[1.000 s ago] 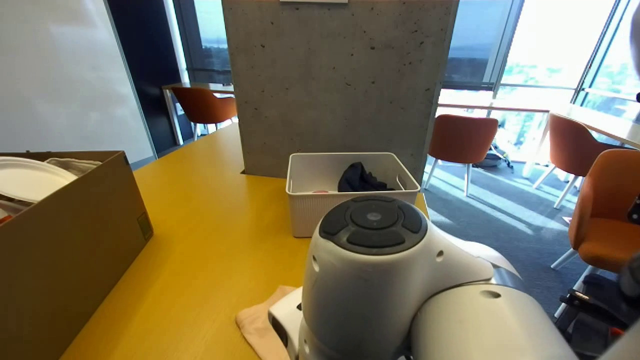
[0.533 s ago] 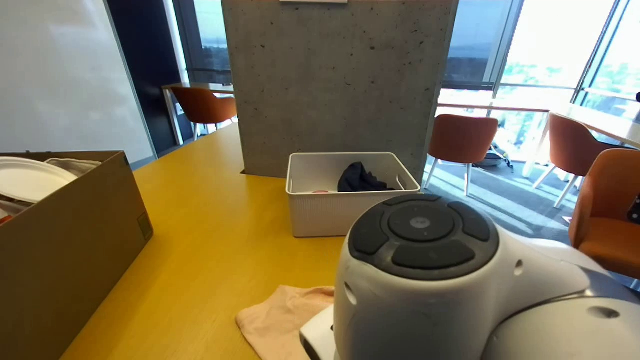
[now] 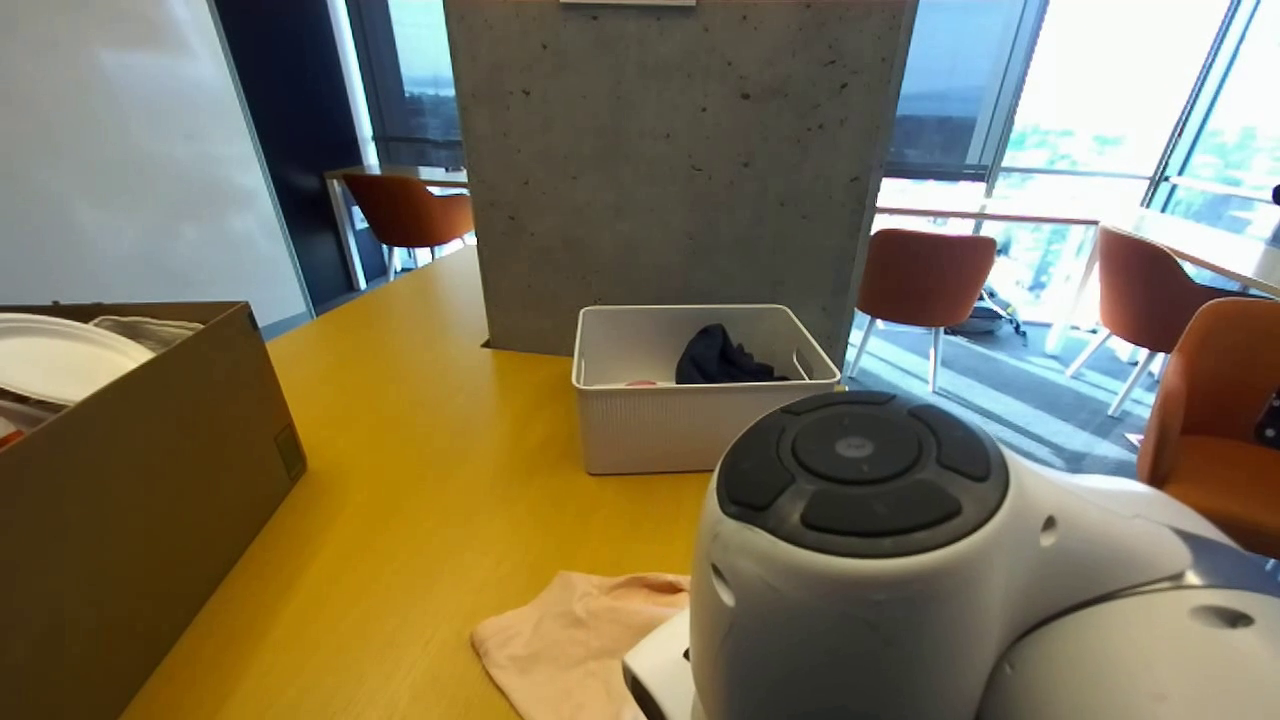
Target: Fold the shirt and place it in the basket
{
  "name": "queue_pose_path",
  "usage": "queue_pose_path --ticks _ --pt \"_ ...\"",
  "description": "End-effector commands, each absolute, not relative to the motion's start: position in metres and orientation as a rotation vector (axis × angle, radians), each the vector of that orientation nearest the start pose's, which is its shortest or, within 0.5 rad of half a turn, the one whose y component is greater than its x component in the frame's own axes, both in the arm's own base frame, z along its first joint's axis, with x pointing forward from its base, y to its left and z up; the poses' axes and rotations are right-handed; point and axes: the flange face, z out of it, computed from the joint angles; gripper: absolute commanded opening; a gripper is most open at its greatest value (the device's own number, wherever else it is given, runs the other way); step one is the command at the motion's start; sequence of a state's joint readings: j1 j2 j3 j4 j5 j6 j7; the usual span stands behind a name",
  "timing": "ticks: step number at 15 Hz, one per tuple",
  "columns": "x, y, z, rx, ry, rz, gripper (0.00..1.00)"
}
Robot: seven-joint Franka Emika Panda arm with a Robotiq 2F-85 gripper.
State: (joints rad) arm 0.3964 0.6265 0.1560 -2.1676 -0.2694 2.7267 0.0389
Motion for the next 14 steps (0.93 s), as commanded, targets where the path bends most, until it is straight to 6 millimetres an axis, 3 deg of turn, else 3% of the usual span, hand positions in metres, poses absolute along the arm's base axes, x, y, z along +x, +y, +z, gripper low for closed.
queue_pose_path --ticks 1,6,10,14 --pt "0.450 0.291 0.096 -2.970 -1.110 0.106 1.00" --pt "0.456 0.274 0.082 -2.996 -1.104 0.133 1.00" --pt "0.472 0.255 0.068 -3.012 -1.140 0.116 1.00" --pt "0.490 0.256 0.043 -2.988 -1.207 0.118 1.00"
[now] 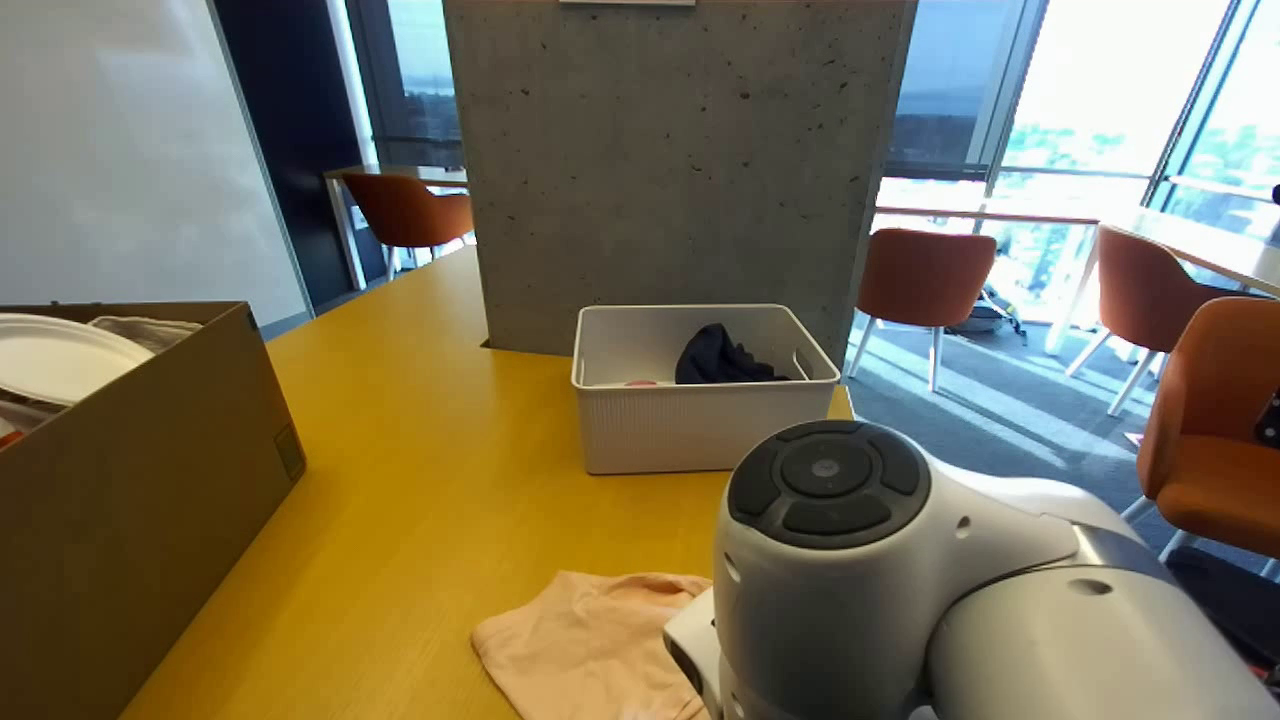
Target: Fold the shirt and place it in the basket
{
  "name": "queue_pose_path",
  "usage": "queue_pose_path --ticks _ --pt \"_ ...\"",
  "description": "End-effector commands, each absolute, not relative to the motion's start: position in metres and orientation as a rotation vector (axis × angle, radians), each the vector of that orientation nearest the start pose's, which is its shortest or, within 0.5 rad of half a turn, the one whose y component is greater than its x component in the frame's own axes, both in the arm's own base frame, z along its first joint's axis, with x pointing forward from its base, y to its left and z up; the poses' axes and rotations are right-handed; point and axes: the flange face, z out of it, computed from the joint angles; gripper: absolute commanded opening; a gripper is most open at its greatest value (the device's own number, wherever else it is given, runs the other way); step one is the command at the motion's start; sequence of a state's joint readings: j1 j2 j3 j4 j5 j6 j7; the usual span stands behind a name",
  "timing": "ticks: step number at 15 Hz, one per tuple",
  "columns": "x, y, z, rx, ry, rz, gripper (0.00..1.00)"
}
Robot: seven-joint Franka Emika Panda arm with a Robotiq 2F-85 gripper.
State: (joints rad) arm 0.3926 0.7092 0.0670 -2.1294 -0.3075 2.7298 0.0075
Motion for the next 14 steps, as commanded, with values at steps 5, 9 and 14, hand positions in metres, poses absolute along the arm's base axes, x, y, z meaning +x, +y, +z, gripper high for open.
queue_pose_path --ticks 5,9,14 --pt "0.502 0.271 0.016 -2.956 -1.272 0.114 0.93" --pt "0.487 0.282 0.024 -2.976 -1.271 0.096 0.49" --pt "0.464 0.270 0.047 -3.037 -1.195 0.066 0.12"
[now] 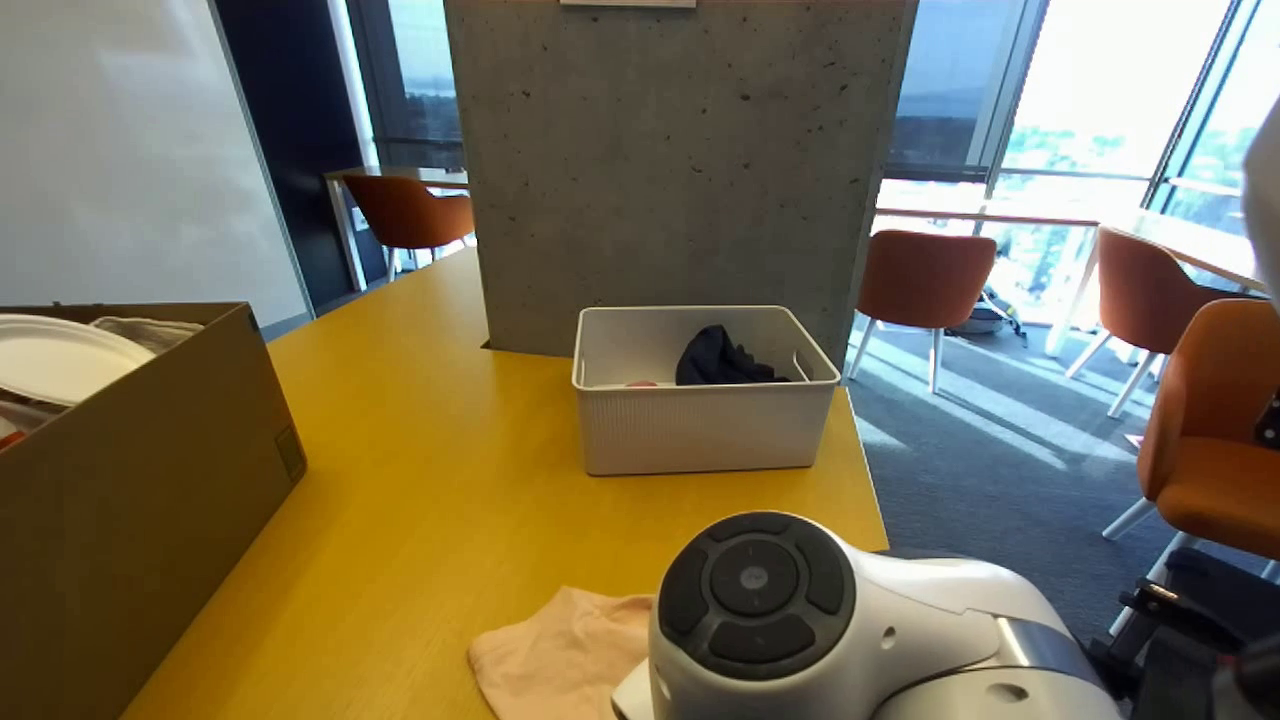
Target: Fold the shirt and place it in the basket
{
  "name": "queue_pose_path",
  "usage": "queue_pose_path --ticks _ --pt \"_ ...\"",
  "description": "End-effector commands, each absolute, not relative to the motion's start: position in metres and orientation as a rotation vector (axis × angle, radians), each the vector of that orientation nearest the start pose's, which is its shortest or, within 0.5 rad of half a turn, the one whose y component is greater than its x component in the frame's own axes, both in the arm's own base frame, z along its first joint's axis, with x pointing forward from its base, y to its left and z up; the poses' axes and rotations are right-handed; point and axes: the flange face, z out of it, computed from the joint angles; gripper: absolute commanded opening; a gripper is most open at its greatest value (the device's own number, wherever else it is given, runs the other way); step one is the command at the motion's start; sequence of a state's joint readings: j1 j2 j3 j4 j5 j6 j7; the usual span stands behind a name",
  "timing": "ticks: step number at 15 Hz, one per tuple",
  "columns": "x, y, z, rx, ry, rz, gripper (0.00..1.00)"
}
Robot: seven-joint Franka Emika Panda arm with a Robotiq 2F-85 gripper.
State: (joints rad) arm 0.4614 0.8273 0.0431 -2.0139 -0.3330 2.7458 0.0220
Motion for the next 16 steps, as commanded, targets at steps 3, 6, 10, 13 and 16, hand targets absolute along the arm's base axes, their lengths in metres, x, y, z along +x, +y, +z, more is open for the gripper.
queue_pose_path --ticks 3,6,10,13,16 --pt "0.454 0.249 0.057 -3.085 -1.117 0.050 0.00" --pt "0.450 0.221 0.074 -3.140 -1.033 0.015 0.01" --pt "0.462 0.173 0.100 -3.221 -0.918 -0.061 0.01" --pt "0.481 0.131 0.123 -3.289 -0.812 -0.124 0.01" --pt "0.509 0.091 0.145 -3.337 -0.723 -0.208 0.01"
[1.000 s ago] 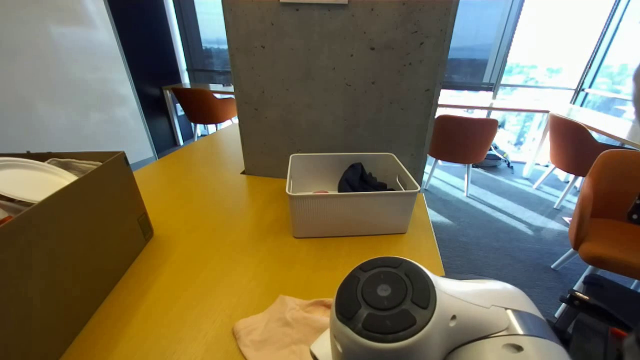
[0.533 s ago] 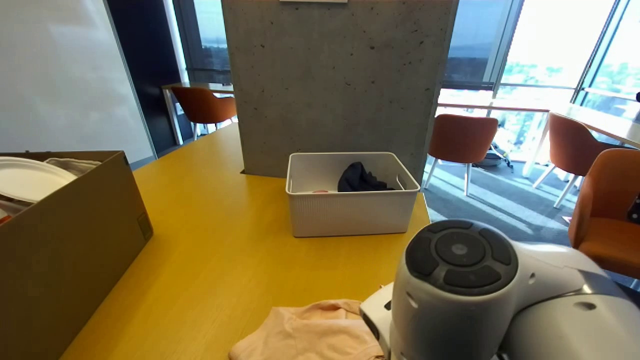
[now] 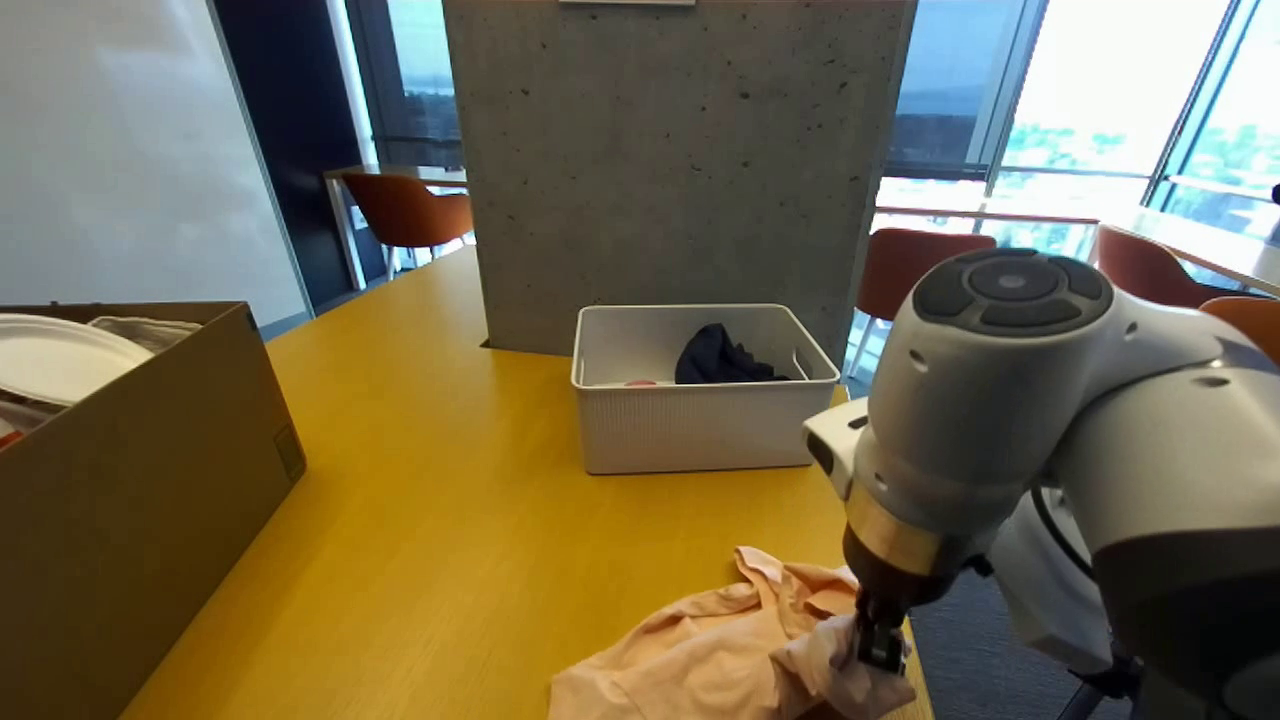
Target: Fold the shirt and place it in the basket
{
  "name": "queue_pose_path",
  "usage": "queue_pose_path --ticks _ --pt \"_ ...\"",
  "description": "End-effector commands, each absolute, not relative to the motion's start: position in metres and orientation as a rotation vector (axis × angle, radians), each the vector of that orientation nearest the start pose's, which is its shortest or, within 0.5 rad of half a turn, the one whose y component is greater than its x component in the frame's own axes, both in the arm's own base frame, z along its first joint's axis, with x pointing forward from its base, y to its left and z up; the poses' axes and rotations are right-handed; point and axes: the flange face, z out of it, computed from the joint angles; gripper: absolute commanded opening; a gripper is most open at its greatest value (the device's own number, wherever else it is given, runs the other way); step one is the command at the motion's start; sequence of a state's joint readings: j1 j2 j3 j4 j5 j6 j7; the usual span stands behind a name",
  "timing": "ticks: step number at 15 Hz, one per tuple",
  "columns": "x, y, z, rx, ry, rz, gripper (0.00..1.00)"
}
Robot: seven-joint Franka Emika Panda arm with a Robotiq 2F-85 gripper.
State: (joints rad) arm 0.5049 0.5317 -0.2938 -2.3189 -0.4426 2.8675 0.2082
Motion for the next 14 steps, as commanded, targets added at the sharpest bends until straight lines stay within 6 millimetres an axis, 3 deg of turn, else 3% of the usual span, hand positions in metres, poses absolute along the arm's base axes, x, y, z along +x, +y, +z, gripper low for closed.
queue_pose_path --ticks 1,6,8,11,14 --pt "0.519 0.081 0.148 -3.343 -0.702 -0.232 0.01" --pt "0.567 0.052 0.166 -3.352 -0.652 -0.398 0.01" --pt "0.585 0.041 0.163 -3.350 -0.636 -0.422 0.01" --pt "0.605 0.024 0.136 -3.335 -0.613 -0.410 0.01" --pt "0.616 0.012 0.093 -3.302 -0.596 -0.382 0.01"
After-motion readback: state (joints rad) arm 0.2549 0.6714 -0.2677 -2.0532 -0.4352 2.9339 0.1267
